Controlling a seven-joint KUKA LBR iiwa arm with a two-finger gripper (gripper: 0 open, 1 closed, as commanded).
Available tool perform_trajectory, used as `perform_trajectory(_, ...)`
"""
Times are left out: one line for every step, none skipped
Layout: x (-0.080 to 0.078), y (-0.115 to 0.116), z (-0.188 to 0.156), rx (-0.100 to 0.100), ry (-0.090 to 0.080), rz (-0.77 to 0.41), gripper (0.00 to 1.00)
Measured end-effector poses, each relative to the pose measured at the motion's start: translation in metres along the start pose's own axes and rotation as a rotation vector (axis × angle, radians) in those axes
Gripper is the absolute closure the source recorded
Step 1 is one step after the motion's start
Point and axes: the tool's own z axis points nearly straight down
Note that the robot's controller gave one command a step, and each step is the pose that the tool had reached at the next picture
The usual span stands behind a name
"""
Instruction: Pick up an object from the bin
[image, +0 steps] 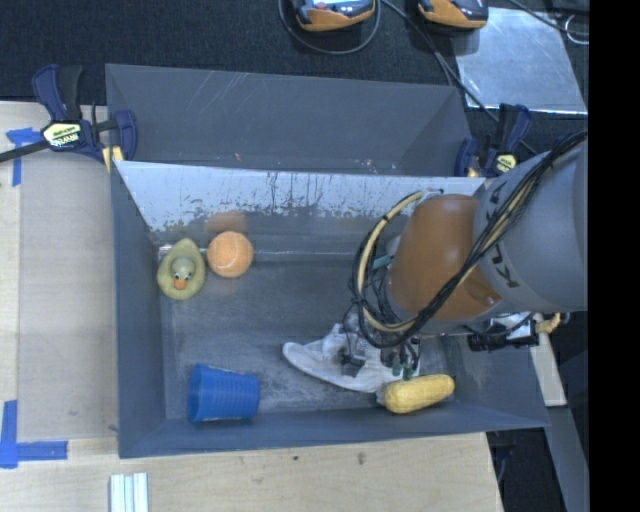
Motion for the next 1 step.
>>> perform_trajectory(-0.0017, 0.0003, -0.0169, -0.001, -0.006, 0.000, 1.00)
